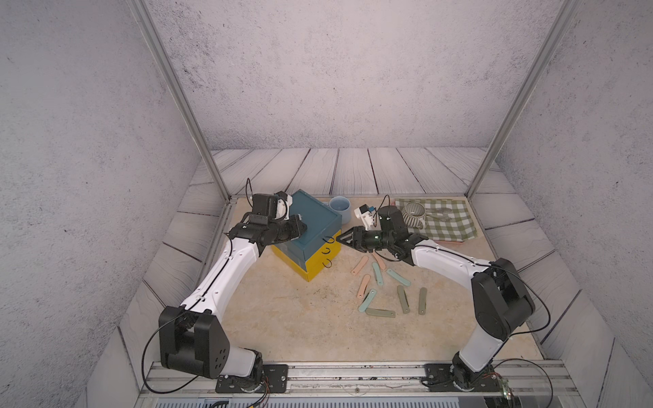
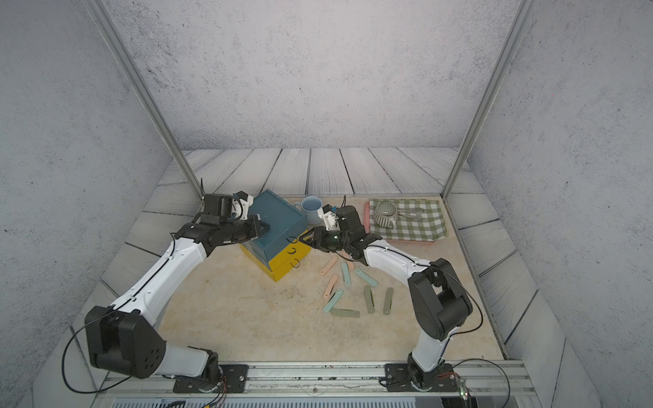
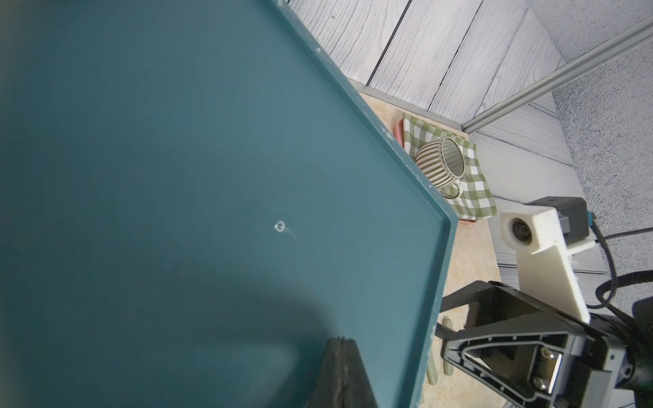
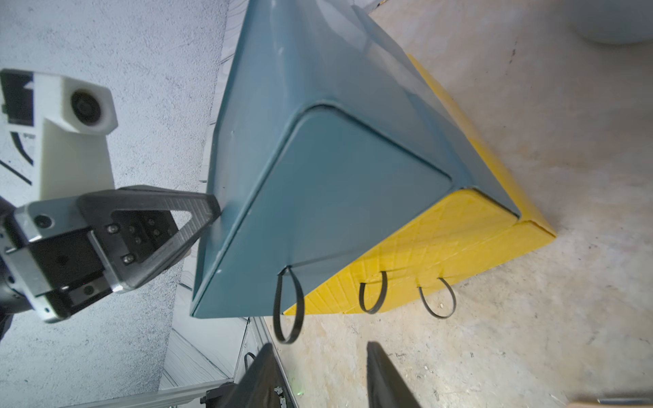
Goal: Place the fruit knives into the drawer by color
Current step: Open the drawer in the storage box.
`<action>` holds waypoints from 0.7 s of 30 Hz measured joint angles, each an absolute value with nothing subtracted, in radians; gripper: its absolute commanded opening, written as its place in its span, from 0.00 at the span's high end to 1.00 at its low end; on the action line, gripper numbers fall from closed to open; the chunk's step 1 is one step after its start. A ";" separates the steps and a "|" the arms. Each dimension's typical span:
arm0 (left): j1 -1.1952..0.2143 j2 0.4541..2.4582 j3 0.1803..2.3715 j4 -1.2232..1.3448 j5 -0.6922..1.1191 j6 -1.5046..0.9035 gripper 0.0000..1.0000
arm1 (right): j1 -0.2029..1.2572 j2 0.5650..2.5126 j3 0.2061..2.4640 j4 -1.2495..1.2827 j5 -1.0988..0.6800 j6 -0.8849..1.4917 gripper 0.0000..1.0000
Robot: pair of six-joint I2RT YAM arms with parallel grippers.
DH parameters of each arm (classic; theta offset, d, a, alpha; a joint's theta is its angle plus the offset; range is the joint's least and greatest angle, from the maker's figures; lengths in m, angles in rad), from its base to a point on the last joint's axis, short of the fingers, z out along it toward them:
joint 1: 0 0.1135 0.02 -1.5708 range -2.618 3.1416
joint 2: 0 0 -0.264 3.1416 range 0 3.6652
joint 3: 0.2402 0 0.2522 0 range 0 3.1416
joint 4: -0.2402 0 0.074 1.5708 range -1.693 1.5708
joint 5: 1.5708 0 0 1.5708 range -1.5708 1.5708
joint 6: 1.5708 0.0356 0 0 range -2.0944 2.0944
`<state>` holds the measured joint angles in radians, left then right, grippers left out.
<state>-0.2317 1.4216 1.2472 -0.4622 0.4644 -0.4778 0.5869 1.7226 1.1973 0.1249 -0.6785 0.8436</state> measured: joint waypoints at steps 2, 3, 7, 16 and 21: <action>-0.232 1.422 1.245 -0.457 0.465 -0.478 1.00 | 0.592 1.731 1.209 0.127 -0.683 0.846 0.61; -0.232 1.422 1.244 -0.455 0.465 -0.478 1.00 | 0.595 1.736 1.214 0.129 -0.685 0.847 0.61; -0.232 1.422 1.240 -0.445 0.464 -0.479 1.00 | 0.604 1.757 1.230 0.133 -0.694 0.855 0.62; -0.232 1.422 1.239 -0.444 0.465 -0.478 1.00 | 0.617 1.801 1.250 0.154 -0.714 0.876 0.68; -0.232 1.422 1.237 -0.443 0.464 -0.478 1.00 | 0.619 1.818 1.266 0.179 -0.724 0.890 0.73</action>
<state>-0.2317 1.4216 1.2369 -0.4427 0.4644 -0.4778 0.6186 1.8183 1.2659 0.1791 -0.7242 0.8902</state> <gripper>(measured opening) 0.045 0.296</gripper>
